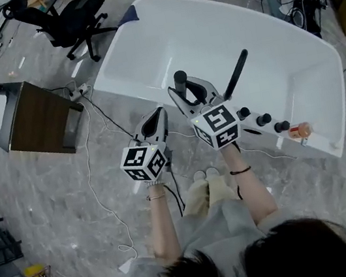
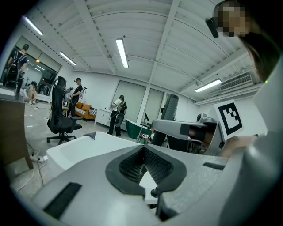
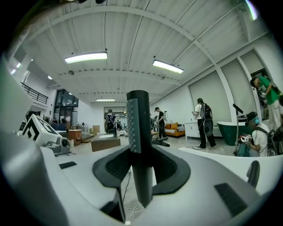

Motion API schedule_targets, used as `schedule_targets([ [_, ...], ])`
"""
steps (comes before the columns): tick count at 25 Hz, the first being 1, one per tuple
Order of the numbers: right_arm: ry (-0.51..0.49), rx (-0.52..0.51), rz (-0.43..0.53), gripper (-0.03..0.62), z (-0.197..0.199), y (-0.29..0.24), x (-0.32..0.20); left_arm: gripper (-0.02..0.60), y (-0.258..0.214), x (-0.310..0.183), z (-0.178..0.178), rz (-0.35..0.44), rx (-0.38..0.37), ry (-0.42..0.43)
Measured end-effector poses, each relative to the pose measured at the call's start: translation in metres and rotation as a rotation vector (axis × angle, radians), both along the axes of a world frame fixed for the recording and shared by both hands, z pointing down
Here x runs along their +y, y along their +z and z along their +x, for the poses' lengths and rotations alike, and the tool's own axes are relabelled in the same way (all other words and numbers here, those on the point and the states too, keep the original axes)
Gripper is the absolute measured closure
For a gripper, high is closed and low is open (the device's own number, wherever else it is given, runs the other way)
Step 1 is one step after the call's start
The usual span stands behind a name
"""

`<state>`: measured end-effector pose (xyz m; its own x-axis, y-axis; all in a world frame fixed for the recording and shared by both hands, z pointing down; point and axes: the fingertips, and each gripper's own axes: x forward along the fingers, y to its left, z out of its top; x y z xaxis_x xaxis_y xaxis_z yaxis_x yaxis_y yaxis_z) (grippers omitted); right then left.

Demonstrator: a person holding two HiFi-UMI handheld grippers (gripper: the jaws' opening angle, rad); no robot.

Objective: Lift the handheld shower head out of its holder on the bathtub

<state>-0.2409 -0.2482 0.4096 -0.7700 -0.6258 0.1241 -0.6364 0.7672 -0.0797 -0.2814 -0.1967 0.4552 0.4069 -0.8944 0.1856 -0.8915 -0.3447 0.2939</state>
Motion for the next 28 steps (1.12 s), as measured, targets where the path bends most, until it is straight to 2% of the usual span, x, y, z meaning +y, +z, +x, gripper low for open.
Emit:
schedule_targets([
  [12, -0.134, -0.055, 0.033, 0.462, -0.018, -0.069, 0.049, 0.577, -0.075, 0.052, -0.013, 0.094, -0.023, -0.074],
  [18, -0.151, -0.087, 0.065, 0.464, -0.021, -0.099, 0.063, 0.577, -0.101, 0.063, -0.027, 0.133, -0.038, -0.095],
  [28, -0.165, -0.125, 0.110, 0.464, -0.014, -0.129, 0.078, 0.577, -0.137, 0.063, -0.017, 0.203, -0.076, -0.050],
])
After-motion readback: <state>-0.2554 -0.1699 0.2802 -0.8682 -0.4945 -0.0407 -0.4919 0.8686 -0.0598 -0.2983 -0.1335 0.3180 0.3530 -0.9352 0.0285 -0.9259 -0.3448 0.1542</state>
